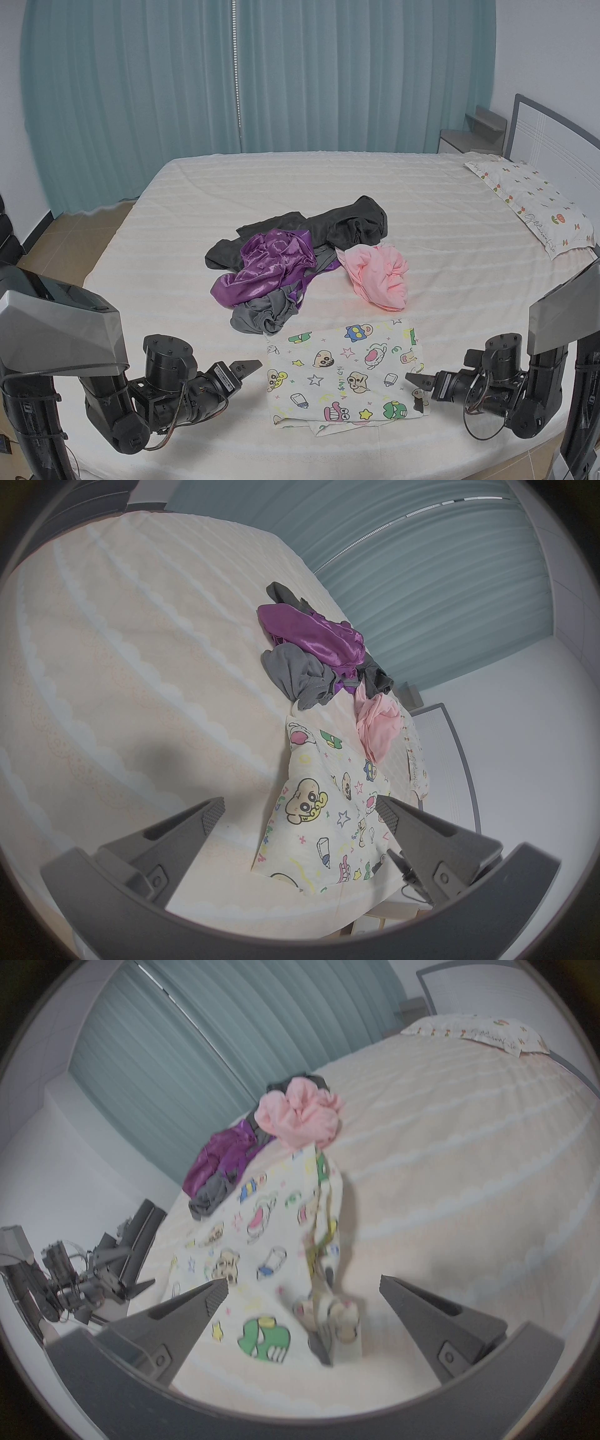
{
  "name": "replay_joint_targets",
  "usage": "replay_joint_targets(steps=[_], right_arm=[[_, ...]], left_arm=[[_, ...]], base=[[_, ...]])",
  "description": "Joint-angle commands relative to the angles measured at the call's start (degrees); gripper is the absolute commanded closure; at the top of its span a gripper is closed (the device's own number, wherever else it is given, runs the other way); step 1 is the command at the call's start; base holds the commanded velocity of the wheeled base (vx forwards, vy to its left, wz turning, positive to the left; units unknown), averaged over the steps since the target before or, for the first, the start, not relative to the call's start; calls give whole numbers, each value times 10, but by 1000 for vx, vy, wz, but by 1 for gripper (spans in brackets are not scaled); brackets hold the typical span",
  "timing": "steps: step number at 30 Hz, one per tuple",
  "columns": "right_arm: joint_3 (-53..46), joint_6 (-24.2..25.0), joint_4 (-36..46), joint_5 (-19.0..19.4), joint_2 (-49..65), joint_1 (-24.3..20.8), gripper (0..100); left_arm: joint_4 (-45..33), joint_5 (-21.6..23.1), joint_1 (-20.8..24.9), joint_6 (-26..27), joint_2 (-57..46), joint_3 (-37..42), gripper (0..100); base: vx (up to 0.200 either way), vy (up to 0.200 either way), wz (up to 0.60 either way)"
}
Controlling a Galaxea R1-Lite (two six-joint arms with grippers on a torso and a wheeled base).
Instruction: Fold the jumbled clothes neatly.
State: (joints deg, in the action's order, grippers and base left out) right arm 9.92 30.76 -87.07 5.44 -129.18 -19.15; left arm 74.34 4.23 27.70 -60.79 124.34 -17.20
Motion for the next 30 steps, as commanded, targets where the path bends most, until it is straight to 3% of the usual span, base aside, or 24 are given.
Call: replay_joint_targets(steps=[1, 7, 16, 17, 30], right_arm=[[180, -1, 139, 2, -7, 37, 0], [331, -1, 252, 4, -66, 42, 0], [411, -2, 289, 6, -125, 42, 0], [422, -2, 305, 7, -128, 42, 100], [462, 2, 338, 0, -130, 51, 100]], left_arm=[[0, -1, 0, 0, 4, 0, 0], [0, -1, 0, 0, 5, 0, 0], [0, 1, 0, 0, 6, -3, 0], [0, 1, 0, 1, 7, -4, 0], [0, -1, -1, 1, 11, -4, 0]], base=[[0, 0, 0], [0, 0, 0], [0, 0, 0], [0, 0, 0], [0, 0, 0]])
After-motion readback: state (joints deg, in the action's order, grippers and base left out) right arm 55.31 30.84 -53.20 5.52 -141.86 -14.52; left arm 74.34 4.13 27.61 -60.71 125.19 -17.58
